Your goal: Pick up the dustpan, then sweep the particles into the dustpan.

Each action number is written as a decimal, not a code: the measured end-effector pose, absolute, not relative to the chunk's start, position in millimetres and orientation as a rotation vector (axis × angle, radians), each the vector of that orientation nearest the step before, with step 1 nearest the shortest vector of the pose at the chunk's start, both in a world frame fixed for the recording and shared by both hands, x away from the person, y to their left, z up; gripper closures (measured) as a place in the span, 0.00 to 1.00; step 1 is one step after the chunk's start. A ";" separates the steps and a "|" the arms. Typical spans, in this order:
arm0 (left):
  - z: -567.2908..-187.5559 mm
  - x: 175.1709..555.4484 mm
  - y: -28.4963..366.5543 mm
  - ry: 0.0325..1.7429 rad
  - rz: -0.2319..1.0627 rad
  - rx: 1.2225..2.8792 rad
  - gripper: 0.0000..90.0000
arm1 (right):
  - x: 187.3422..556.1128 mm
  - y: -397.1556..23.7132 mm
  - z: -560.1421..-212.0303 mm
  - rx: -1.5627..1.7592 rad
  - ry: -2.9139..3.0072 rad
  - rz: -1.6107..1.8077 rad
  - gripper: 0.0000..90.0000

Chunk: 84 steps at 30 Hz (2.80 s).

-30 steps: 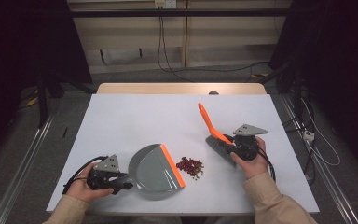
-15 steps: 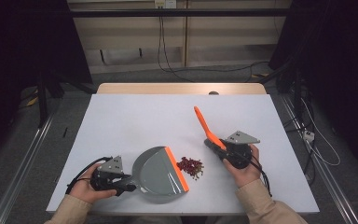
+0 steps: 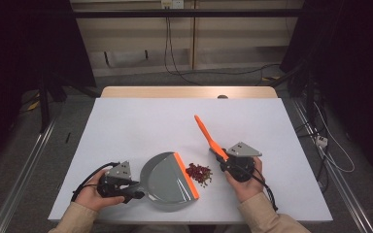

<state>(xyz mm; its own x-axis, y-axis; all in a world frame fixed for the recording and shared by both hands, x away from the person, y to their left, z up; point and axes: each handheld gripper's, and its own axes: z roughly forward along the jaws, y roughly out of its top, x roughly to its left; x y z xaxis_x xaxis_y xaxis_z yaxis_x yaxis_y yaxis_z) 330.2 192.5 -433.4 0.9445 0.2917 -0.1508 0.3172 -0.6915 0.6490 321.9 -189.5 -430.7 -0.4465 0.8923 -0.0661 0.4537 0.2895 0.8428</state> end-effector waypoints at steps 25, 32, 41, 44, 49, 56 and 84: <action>-433.3 331.1 191.0 0.446 -0.042 2.376 0.70 | 312.7 -165.1 -436.3 1.205 2.040 1.078 0.77; -433.1 331.4 190.9 0.447 -0.042 2.379 0.70 | 313.5 -167.7 -435.8 1.244 2.028 1.110 0.77; -433.3 332.2 190.8 0.447 -0.049 2.375 0.70 | 312.7 -168.3 -435.3 1.303 2.012 1.168 0.77; -433.7 332.2 190.8 0.444 -0.061 2.369 0.70 | 311.3 -164.6 -435.8 1.299 2.009 1.164 0.77; -434.3 331.3 189.6 0.442 -0.068 2.371 0.70 | 310.6 -164.1 -435.6 1.314 1.999 1.182 0.77; -433.6 328.4 188.0 0.431 -0.070 2.389 0.70 | 310.9 -164.2 -435.6 1.305 2.002 1.181 0.77; -434.7 328.0 187.3 0.429 -0.072 2.370 0.70 | 309.6 -162.4 -436.5 1.314 1.987 1.182 0.77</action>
